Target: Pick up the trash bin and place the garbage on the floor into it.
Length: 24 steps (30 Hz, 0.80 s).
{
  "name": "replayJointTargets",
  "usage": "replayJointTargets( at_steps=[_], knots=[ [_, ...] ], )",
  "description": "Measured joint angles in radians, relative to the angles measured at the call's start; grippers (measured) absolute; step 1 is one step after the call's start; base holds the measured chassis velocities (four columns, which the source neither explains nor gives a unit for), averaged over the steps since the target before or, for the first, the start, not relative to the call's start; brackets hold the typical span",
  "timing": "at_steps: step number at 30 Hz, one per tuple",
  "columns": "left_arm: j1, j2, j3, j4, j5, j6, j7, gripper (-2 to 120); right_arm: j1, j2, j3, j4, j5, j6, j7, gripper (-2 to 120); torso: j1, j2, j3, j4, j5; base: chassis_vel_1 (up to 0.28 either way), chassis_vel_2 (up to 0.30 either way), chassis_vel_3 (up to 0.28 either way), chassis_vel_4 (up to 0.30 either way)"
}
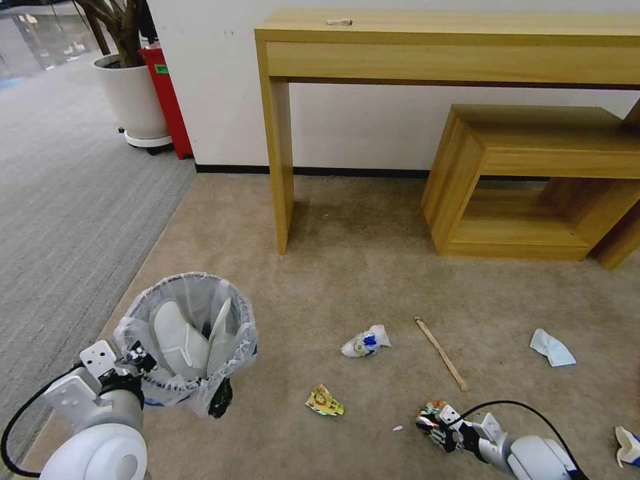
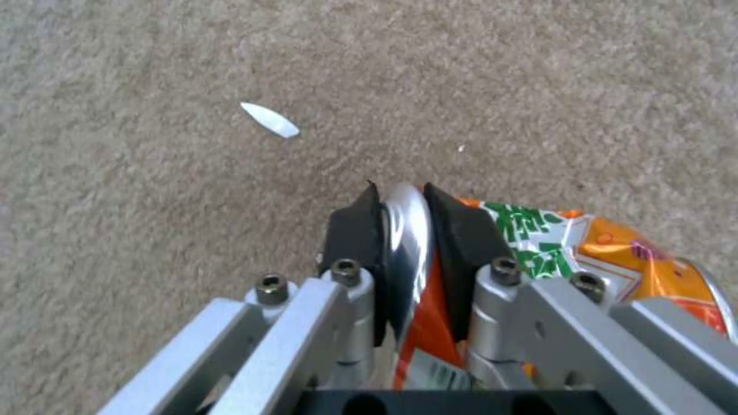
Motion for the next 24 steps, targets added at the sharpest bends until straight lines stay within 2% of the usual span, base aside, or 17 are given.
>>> replayJointTargets(
  at_steps=[9, 11, 12, 13, 15, 17, 18, 20, 22, 24],
  knots=[
    [-0.002, -0.004, 0.008, 0.005, 0.006, 0.0, 0.0, 0, -0.008, -0.008, 0.011, 0.042, 0.016, 0.03, 0.002, 10, 0.0, 0.0, 0.0, 0.0, 0.0, 0.0, 0.0, 0.0, 0.0],
    [0.0, -0.006, 0.016, 0.011, 0.012, -0.002, 0.001, 0, -0.016, -0.014, 0.019, 0.095, 0.071, 0.089, 0.001, 10, 0.0, 0.0, 0.0, 0.0, -0.0001, 0.0, 0.0, 0.0, 0.0],
    [0.003, -0.008, 0.023, 0.014, 0.018, -0.004, 0.004, 0, -0.016, -0.015, 0.02, 0.119, 0.117, 0.148, -0.015, 10, 0.0, 0.0, 0.0, 0.0, -0.0003, 0.0, 0.0, 0.0, 0.0],
    [0.003, -0.008, 0.023, 0.014, 0.018, -0.004, 0.004, 0, -0.016, -0.015, 0.02, 0.119, 0.117, 0.148, -0.015, 10, 0.0, 0.0, 0.0, 0.0, -0.0003, 0.0, 0.0, 0.0, 0.0],
    [0.01, -0.016, 0.048, 0.018, 0.026, -0.006, 0.009, 0, -0.001, -0.013, 0.018, 0.171, 0.261, 0.307, -0.098, 10, 0.0, 0.0, 0.0, 0.0001, -0.0002, 0.0, 0.0, 0.0, 0.0],
    [0.012, -0.025, 0.071, 0.018, 0.034, -0.006, 0.012, 0, 0.016, -0.011, 0.001, 0.244, 0.425, 0.376, -0.157, 10, 0.0, 0.0, 0.0, 0.0003, -0.0003, 0.0, 0.0, 0.0, 0.0],
    [0.012, -0.025, 0.071, 0.018, 0.034, -0.006, 0.012, 0, 0.016, -0.011, 0.001, 0.244, 0.425, 0.376, -0.157, 10, 0.0, 0.0, 0.0, 0.0003, -0.0003, 0.0, 0.0, 0.0, 0.0],
    [0.012, -0.034, 0.09, 0.02, 0.049, -0.007, 0.015, 0, 0.027, -0.013, -0.039, 0.317, 0.573, 0.388, -0.186, 10, 0.0, 0.0, 0.0, 0.0002, -0.0005, 0.0, 0.0, 0.0, 0.0],
    [0.012, -0.037, 0.096, 0.022, 0.055, -0.008, 0.016, 0, 0.032, -0.012, -0.054, 0.335, 0.615, 0.389, -0.192, 10, 0.0, 0.0, 0.0, 0.0002, -0.0005, 0.0, 0.0, 0.0, 0.0],
    [0.012, -0.054, 0.12, 0.031, 0.072, -0.012, 0.021, 0, 0.076, 0.019, -0.133, 0.387, 0.74, 0.389, -0.216, 10, 0.0, 0.0, 0.0, 0.0, -0.0003, 0.0, 0.0, 0.0, 0.0]
  ],
)
